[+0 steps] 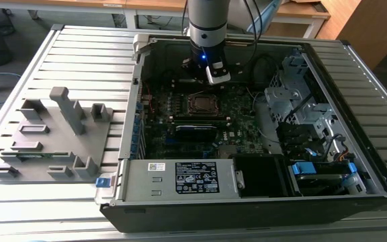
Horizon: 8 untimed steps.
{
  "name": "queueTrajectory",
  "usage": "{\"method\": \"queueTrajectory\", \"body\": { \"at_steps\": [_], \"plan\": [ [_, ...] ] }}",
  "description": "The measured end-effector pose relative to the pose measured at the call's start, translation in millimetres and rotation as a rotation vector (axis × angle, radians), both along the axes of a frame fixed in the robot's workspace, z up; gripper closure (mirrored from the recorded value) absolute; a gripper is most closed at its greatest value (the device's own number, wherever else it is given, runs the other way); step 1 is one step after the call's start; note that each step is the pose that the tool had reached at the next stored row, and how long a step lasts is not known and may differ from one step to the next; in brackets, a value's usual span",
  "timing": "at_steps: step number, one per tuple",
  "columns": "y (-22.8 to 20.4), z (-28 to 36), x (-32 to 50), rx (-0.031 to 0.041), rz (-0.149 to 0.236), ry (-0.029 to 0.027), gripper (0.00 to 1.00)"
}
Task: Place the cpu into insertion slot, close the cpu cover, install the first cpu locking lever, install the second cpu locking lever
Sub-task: 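Install the first cpu locking lever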
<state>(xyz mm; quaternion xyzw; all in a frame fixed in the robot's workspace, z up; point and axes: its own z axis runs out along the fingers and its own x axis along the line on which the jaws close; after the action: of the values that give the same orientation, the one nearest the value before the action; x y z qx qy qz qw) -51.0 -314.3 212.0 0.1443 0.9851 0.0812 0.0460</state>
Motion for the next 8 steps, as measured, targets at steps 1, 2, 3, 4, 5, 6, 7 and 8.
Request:
{"method": "queueTrajectory", "body": {
  "at_steps": [1,2,3,4,5,6,7,8],
  "plan": [
    [0.1,-0.2,0.1,0.0,-0.006,0.0,0.89],
    [0.1,-0.4,0.3,-0.0001,-0.013,0.0001,0.89],
    [0.2,-0.6,0.5,-0.0001,-0.022,0.0001,0.89],
    [0.2,-0.8,0.7,-0.0002,-0.031,0.0002,0.89],
    [0.2,-1.0,0.9,-0.0003,-0.041,0.0002,0.89],
    [0.2,-1.2,1.1,-0.0002,-0.05,0.0002,0.89],
    [0.2,-1.4,1.2,-0.0002,-0.059,0.0001,0.89],
    [0.2,-1.6,1.2,-0.0002,-0.068,0.0002,0.89]
  ]
}}
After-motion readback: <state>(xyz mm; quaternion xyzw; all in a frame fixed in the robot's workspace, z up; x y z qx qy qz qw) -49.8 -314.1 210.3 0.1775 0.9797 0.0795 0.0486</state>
